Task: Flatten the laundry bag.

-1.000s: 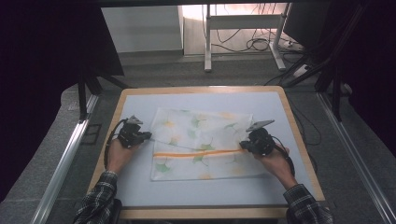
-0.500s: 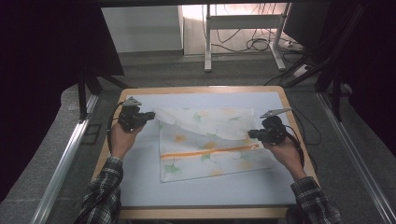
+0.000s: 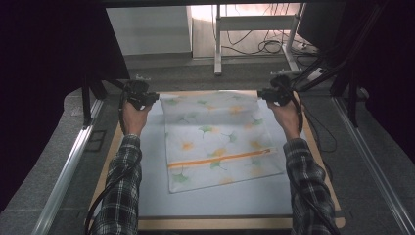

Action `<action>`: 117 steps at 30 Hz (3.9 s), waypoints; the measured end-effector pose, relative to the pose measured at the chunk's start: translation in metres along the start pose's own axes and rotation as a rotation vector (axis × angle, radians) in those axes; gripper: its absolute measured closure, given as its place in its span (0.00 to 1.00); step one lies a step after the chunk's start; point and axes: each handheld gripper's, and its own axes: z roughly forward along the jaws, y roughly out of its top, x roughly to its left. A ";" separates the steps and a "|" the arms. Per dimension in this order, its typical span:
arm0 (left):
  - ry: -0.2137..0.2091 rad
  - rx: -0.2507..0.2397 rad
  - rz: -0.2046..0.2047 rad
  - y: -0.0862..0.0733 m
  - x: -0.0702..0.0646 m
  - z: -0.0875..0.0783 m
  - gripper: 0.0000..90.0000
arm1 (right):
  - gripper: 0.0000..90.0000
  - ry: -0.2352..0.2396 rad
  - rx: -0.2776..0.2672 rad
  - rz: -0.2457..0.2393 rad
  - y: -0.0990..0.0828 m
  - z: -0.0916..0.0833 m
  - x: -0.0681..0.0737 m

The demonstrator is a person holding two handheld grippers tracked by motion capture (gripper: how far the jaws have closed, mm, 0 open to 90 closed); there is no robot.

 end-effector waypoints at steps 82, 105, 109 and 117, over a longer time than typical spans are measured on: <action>-0.253 0.209 0.223 -0.171 -0.078 -0.035 0.29 | 0.32 0.071 0.191 -0.061 -0.113 0.034 -0.007; -0.210 0.166 0.217 -0.163 -0.066 -0.040 0.60 | 0.28 0.139 0.238 -0.155 -0.152 -0.021 0.018; -0.200 0.117 0.219 -0.165 -0.067 -0.043 0.27 | 0.23 0.147 0.222 -0.166 -0.156 -0.027 0.019; -0.250 0.057 0.205 -0.166 -0.061 -0.045 0.09 | 0.14 0.167 0.211 -0.165 -0.167 -0.038 0.021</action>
